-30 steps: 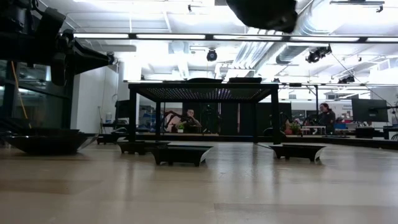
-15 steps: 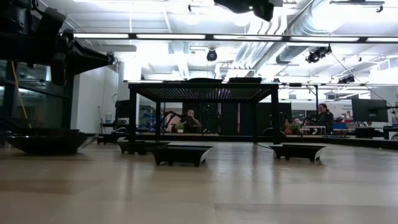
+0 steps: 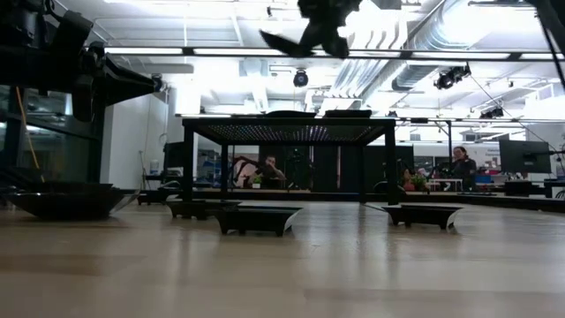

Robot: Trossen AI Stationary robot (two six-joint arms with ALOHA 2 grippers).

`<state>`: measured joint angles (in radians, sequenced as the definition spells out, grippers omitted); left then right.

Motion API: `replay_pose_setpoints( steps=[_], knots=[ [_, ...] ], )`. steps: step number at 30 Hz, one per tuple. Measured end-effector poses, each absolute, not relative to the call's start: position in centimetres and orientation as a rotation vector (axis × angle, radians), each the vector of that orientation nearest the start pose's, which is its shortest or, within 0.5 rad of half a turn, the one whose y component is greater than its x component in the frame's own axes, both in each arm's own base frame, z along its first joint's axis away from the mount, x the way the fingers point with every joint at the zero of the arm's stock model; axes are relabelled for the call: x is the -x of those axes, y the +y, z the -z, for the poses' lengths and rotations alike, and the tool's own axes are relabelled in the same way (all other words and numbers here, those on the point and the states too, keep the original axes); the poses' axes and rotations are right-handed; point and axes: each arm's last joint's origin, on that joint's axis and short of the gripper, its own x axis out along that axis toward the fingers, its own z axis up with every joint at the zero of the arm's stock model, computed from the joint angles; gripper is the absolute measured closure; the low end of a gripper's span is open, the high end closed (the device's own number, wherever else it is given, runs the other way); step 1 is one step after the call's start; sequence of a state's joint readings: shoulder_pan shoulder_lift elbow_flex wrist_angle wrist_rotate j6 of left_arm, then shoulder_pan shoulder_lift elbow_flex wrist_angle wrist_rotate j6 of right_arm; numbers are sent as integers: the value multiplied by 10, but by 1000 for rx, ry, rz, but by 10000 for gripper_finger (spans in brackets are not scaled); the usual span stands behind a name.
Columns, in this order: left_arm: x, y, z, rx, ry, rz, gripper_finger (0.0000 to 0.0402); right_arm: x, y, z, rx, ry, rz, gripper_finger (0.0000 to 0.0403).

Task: Pick & Place Mini shaped plates
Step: Stack the leaf-shaped plate on the leaf-shaped plate on the shelf

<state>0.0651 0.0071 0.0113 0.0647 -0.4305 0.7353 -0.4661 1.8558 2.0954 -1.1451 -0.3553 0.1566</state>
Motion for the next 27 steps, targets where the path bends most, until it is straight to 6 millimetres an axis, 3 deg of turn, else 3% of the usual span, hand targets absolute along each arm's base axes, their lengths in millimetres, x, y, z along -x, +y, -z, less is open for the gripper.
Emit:
replay_pose_setpoints(
  steps=[10,27],
  knots=[
    [-94,18,-173,-707,117,-498,309,-362,-189,-360,-566,914,211,403],
    [-94,18,-173,-707,117,-498,309,-363,-189,-320,-608,1047,237,403]
  ],
)
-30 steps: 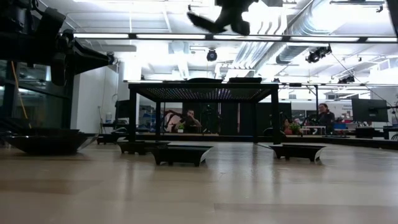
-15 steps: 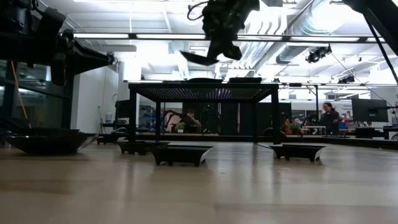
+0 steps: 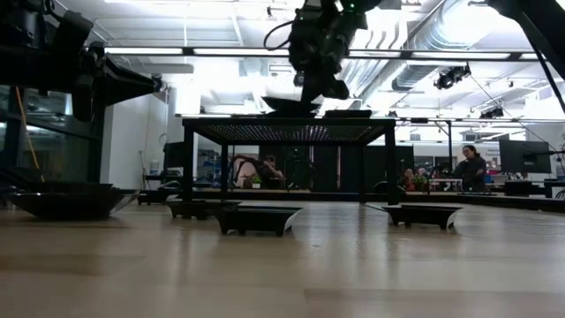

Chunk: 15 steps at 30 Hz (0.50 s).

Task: Pick & Place Mini shaped plates
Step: Stack the leaf-shaped plate on the leaf-shaped plate on the shelf

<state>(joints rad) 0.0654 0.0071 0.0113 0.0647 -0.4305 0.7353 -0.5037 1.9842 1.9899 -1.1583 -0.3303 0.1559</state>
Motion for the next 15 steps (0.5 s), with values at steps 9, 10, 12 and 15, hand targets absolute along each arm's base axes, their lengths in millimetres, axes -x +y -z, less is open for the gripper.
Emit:
replay_pose_setpoints(
  steps=[9,10,12,15],
  knots=[
    [-94,18,-173,-707,117,-498,309,-363,-191,-317,-585,1052,263,403],
    [-94,18,-173,-707,117,-497,309,-363,-191,-317,-584,1053,262,403],
    [-94,18,-173,-707,116,-498,309,-363,-190,-317,-584,1053,262,403],
    [-94,18,-173,-707,116,-498,309,-363,-190,-317,-589,1053,265,403]
  ],
)
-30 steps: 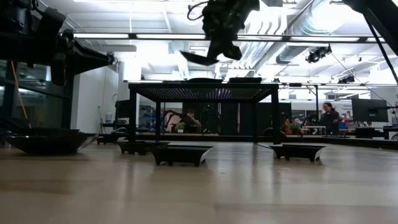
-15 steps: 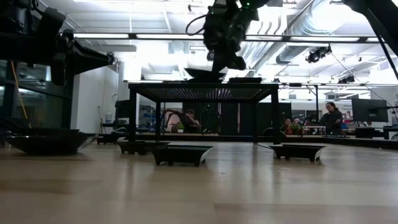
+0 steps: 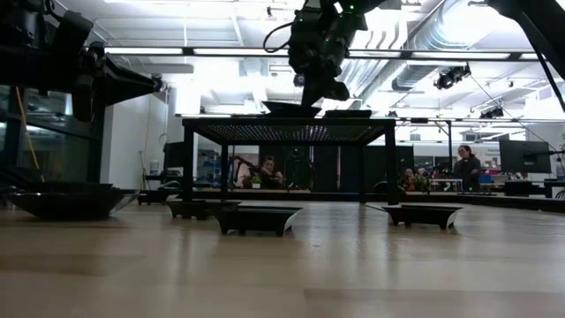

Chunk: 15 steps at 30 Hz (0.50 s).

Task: Pick & Place Mini shaped plates
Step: Stack the leaf-shaped plate on the leaf-shaped plate on the shelf

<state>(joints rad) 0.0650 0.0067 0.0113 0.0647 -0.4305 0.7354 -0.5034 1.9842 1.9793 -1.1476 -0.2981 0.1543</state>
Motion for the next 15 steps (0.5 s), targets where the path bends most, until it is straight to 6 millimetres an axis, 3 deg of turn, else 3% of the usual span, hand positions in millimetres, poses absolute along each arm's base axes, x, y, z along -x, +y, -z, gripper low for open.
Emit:
replay_pose_setpoints(
  steps=[15],
  knots=[
    [-94,18,-173,-707,117,-498,309,-368,-181,-317,-655,1054,315,402]
  ],
)
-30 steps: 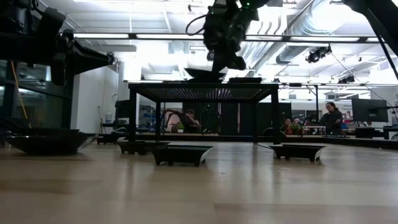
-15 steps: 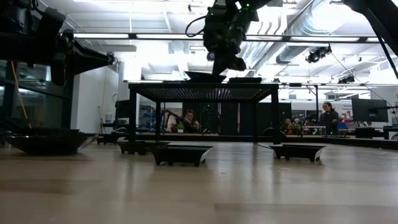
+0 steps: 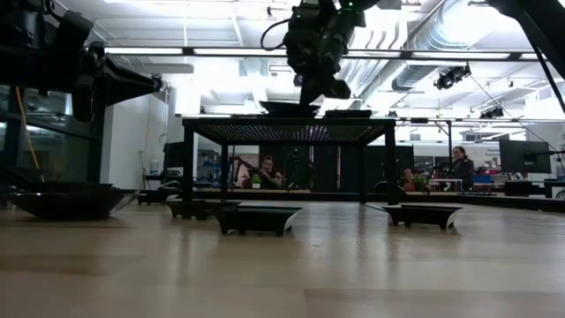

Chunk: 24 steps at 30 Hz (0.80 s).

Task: Pick & Place Mini shaped plates
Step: Stack the leaf-shaped plate on the leaf-shaped plate on the shelf

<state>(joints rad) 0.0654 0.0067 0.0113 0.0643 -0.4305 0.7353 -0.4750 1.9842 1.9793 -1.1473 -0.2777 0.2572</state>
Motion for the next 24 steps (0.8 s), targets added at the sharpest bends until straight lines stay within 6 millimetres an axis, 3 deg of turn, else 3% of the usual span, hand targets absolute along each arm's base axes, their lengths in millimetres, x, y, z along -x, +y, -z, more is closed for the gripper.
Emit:
replay_pose_setpoints(
  steps=[24],
  knots=[
    [-94,18,-173,-707,117,-497,309,-368,-179,-316,-631,1080,363,402]
  ],
)
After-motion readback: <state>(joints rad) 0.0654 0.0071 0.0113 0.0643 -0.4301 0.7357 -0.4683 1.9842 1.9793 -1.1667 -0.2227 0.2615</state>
